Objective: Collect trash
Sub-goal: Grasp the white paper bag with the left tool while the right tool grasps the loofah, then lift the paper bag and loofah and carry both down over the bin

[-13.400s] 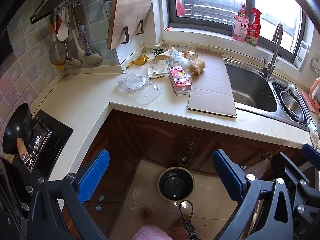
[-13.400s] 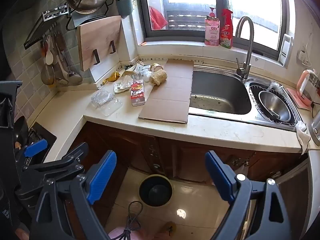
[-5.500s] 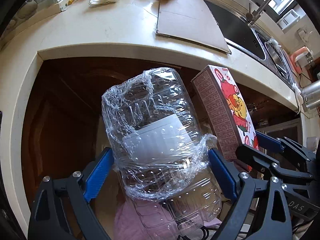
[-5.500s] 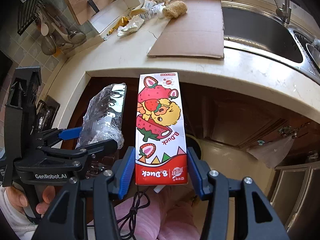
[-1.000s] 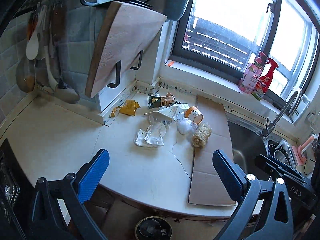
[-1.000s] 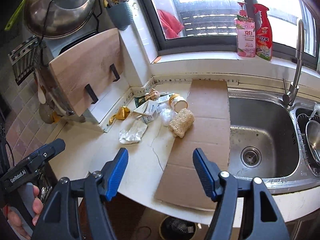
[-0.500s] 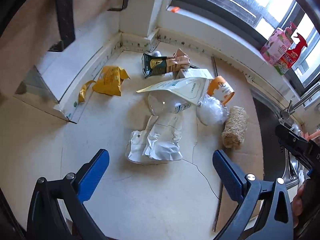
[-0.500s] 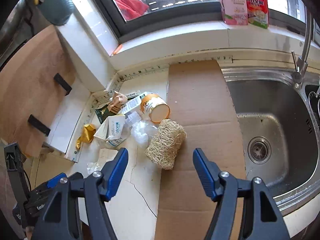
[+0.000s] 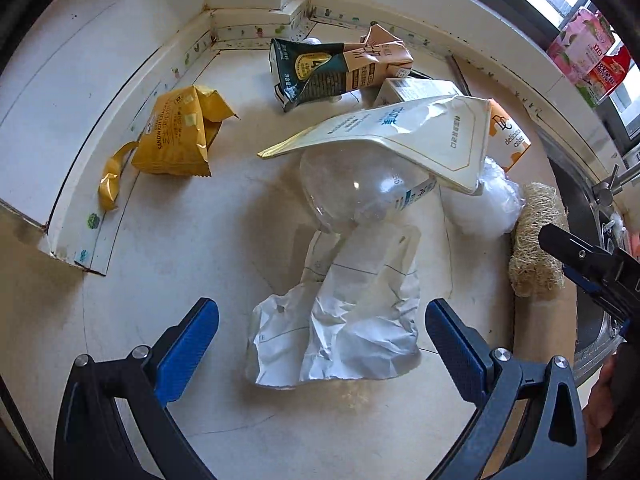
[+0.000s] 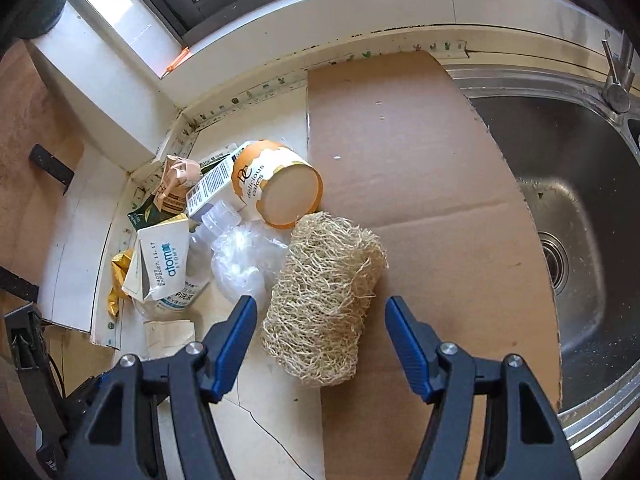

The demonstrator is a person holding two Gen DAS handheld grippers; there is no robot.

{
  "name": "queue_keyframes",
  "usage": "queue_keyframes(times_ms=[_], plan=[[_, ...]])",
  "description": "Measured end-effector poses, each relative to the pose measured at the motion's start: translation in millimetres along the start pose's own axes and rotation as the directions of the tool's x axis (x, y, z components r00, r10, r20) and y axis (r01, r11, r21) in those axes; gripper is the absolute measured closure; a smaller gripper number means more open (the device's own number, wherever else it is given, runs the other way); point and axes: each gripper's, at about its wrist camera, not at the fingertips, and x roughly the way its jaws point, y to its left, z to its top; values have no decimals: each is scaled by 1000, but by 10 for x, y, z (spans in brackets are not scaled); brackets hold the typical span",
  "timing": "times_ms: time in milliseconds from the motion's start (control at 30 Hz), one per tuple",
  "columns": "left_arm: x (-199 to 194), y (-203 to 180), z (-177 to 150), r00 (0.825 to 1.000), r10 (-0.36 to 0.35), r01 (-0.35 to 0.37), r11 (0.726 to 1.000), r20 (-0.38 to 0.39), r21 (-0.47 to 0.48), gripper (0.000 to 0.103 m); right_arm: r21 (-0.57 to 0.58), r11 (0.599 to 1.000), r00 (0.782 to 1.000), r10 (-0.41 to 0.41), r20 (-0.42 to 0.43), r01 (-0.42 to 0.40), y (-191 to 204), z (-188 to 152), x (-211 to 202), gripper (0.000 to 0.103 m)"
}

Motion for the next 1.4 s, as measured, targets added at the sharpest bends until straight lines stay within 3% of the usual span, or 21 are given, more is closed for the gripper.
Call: queue_keyframes(times_ms=[100,300,400,467,600,900,1400], plan=[[73,-50,59,1000,3,-3,1000,-12,14,1,13,1000,999,21,-24,-20,3,-11,81,53],[193,-138,101,999,32,-31,999,-27,36,1,16,999,999,32,-28,-32,32,-39,88,60],[202,-175,130,999,20,-20,1000,-30,21,15,18,999,999,36,-24,-36,18,-50,74,66],[166,-174,125,1000,21,-20,999,-21,25,32,26,998,999,50,-22,-49,-3,-64,52,68],[49,-194,101,1000,7,-7,1000,1,26,51,31,997,997,72,-23,-71,-35,-113,-7,70],[-243,-287,-111,999,-25,25,1000,31,14,54,12,991,991,132,9,-132,-68,-295,-352,72],[-1365,-435,-949,986,-94,90,995,137,40,54,-81,970,972,232,36,-229,-155,-1071,-1266,73]])
